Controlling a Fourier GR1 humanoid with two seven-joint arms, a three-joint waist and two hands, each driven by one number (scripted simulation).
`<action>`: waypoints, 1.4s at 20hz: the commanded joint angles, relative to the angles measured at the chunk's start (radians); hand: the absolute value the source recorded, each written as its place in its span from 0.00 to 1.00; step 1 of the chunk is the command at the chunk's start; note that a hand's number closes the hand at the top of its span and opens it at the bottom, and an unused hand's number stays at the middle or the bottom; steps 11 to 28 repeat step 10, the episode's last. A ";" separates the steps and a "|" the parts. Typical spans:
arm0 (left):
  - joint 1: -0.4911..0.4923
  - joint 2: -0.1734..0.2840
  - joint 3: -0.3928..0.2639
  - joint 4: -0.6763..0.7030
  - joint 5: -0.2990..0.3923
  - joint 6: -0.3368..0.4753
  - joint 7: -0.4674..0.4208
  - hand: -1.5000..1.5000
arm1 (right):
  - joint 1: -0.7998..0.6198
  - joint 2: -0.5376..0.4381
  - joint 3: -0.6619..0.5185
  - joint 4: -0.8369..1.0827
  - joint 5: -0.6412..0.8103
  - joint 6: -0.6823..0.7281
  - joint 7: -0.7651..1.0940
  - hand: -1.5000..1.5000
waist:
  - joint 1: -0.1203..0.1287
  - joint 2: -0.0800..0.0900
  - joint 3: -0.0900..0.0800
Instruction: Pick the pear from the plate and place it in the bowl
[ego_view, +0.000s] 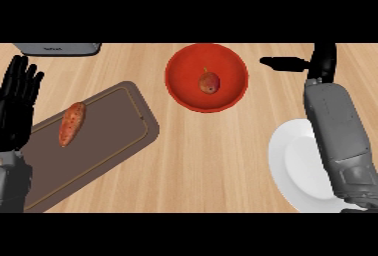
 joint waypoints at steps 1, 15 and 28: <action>0.020 -0.043 -0.019 0.006 -0.024 0.026 -0.044 0.50 | 0.101 -0.064 -0.056 -0.044 -0.099 0.084 -0.109 0.00 | -0.004 0.000 0.000; 0.029 0.013 0.019 -0.013 0.022 -0.036 -0.001 0.50 | 0.287 -0.275 -0.146 -0.076 -0.260 0.373 -0.209 0.00 | -0.005 -0.002 0.000; 0.029 0.013 0.019 -0.013 0.022 -0.036 -0.001 0.50 | 0.287 -0.275 -0.146 -0.076 -0.260 0.373 -0.209 0.00 | -0.005 -0.002 0.000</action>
